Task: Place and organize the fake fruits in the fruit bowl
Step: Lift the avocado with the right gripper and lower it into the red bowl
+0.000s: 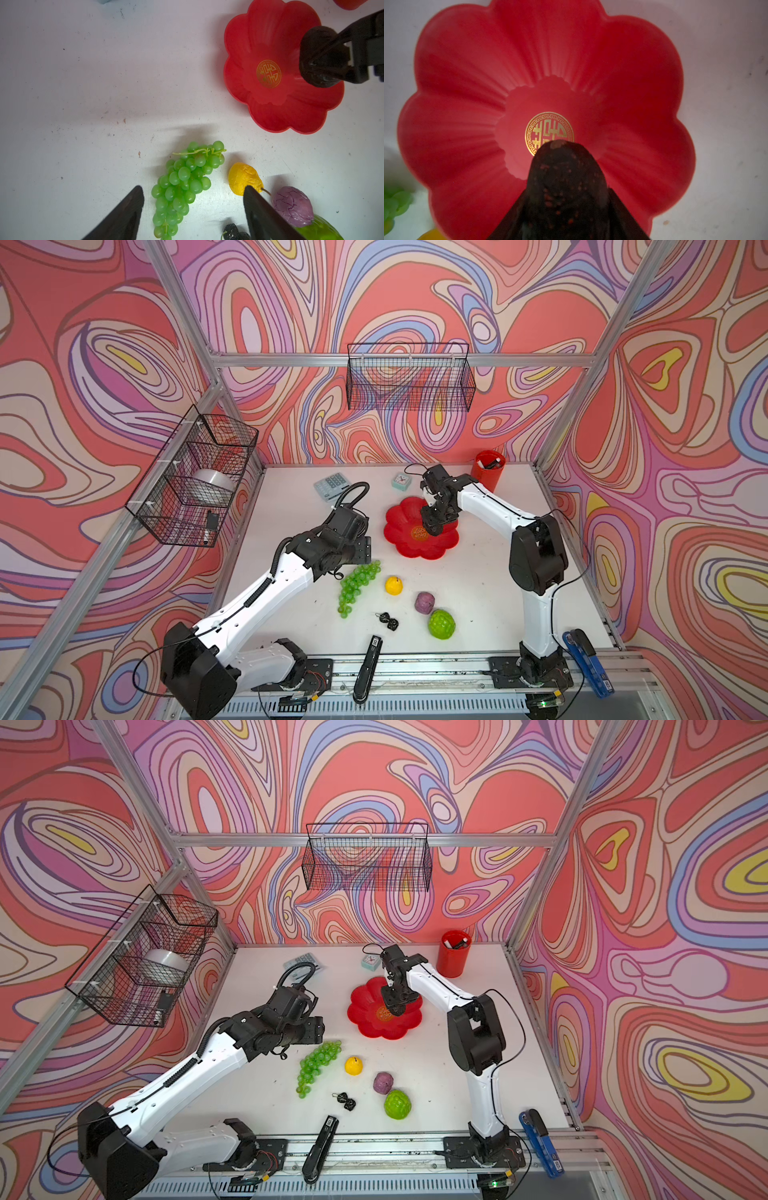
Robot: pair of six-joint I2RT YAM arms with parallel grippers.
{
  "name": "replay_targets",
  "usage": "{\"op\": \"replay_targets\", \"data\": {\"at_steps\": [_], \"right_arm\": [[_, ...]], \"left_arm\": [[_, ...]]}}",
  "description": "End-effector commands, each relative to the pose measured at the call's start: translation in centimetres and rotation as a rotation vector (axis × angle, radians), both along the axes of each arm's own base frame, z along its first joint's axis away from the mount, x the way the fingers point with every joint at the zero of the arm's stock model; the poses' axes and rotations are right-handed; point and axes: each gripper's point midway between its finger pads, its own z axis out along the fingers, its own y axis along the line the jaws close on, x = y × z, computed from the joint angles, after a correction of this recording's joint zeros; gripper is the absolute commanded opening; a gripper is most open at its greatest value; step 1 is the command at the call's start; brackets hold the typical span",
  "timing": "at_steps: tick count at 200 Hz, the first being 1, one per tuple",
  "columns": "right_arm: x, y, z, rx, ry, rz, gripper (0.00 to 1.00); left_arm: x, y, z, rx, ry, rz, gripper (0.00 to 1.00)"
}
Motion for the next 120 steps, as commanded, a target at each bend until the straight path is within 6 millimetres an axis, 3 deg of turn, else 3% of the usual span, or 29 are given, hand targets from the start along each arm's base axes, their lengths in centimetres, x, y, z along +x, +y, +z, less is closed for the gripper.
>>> {"op": "replay_targets", "data": {"at_steps": [1,66,120], "right_arm": [[1.5,0.0,0.2,-0.019,-0.032,0.017,0.41],[1.3,-0.7,-3.3,-0.071,0.038,0.003,0.42],[1.3,-0.9,-4.3,-0.083,0.056,-0.004,0.44]], "left_arm": [[-0.8,1.2,-0.6,0.021,0.027,0.041,0.79],[-0.4,1.0,-0.2,0.031,0.018,0.026,0.8],[0.0,0.3,0.0,0.024,0.017,-0.004,0.8]]}}
